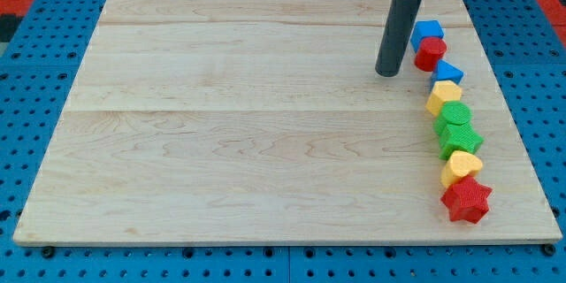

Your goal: Place the blue cube at center of the board

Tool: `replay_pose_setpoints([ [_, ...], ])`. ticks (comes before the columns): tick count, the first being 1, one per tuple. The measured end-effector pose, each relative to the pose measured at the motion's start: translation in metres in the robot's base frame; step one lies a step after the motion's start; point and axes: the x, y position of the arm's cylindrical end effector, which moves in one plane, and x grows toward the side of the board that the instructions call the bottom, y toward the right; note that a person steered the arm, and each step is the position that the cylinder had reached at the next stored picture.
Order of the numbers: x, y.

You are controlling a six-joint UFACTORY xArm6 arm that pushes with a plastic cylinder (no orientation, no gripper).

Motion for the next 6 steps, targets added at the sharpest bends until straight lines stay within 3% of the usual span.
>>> replay_pose_setpoints([
  [2,-0.104,-0.036],
  [3,-0.126,-0.007],
  [5,-0.105,0.088],
  [6,-0.111,0.109],
])
